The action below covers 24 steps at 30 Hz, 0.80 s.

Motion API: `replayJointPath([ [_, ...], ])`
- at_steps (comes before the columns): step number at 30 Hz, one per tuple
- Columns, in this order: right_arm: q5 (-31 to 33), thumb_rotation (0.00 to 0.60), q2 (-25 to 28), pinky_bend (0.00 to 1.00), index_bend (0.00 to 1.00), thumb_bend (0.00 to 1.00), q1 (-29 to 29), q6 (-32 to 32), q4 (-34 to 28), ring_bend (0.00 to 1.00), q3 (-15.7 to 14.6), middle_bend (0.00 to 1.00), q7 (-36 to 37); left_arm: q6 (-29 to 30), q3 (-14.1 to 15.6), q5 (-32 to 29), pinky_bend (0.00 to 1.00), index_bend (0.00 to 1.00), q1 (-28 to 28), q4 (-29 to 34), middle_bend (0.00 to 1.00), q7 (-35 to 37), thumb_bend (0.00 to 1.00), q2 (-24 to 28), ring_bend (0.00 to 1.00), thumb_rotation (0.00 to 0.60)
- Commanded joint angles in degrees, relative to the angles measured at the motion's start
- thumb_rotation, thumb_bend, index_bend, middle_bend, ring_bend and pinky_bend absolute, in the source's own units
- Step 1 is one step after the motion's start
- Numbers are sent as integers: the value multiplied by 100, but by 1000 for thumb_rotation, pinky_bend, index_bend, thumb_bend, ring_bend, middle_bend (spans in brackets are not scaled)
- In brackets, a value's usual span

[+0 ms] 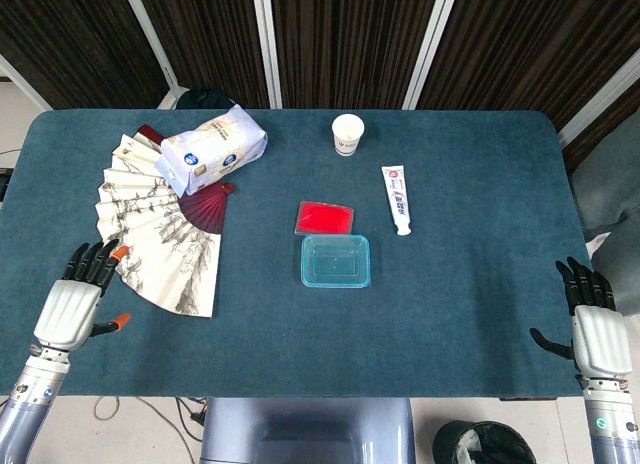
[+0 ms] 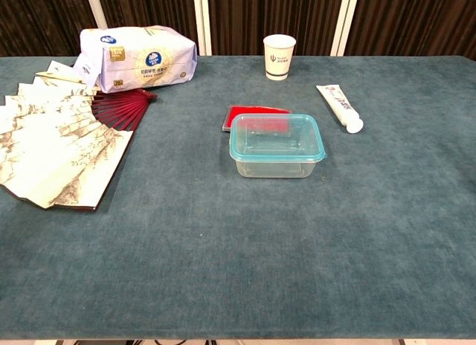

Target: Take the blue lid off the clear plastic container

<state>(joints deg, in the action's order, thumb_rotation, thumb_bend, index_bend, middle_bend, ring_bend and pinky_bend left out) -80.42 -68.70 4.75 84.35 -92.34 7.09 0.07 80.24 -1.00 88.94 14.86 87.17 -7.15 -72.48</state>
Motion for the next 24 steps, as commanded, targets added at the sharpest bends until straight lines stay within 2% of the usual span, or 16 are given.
replayJointPath([
  [1,-3,600,-1,0,0,244,0,4,2,0,1,0,-6,32,-39,-85,0,0,-50,93,0,-138,0,13,0,600],
  [17,62,600,-22,0,0,244,-9,1,-27,0,19,0,-26,-30,-213,-293,0,0,-12,192,0,-274,0,-143,0,600],
  [24,112,600,-62,0,0,245,16,-32,-25,0,42,0,-89,-705,-455,-555,0,0,441,502,0,-357,0,-227,0,600],
])
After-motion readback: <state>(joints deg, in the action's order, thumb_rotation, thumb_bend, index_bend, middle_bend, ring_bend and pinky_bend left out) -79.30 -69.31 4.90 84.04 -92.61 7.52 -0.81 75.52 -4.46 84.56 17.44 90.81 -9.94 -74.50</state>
